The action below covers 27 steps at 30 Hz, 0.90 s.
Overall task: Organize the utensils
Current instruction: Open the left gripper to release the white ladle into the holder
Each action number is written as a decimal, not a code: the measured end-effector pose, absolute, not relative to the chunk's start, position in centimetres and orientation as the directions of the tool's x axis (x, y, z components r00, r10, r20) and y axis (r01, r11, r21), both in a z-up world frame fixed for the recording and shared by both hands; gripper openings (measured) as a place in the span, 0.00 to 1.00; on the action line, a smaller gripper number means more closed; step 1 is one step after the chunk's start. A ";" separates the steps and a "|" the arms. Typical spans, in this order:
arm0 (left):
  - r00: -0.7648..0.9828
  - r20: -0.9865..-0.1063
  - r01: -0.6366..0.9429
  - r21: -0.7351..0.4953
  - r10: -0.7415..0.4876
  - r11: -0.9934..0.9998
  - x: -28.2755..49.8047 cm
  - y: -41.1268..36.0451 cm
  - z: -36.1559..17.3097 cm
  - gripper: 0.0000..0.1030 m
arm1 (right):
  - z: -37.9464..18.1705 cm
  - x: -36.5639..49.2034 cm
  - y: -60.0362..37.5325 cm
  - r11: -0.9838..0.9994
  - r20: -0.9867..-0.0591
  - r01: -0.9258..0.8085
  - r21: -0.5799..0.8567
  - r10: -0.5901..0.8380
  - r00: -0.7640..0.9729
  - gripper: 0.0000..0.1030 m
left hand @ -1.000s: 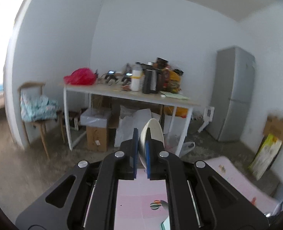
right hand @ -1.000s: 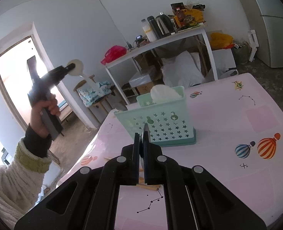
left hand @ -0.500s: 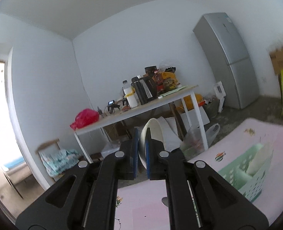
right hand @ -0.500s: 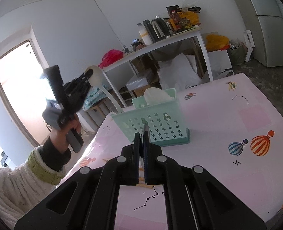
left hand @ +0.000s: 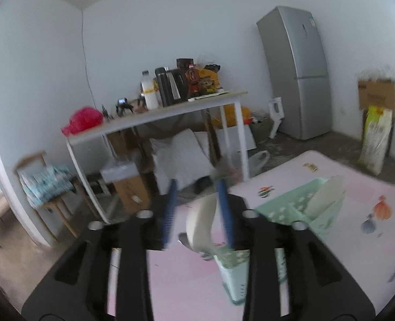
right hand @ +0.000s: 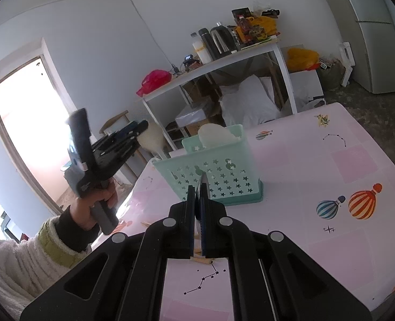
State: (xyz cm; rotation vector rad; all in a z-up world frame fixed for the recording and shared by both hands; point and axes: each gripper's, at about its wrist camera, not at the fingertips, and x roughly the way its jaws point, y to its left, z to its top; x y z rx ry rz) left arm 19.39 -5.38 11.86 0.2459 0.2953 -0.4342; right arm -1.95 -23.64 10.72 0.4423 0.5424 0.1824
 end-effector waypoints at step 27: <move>0.739 -0.496 0.413 -0.202 -0.456 0.888 13.3 3.4 8.8 0.73 | 22.3 6.4 -27.3 0.824 -0.076 -0.326 0.463 0.404 0.912 0.03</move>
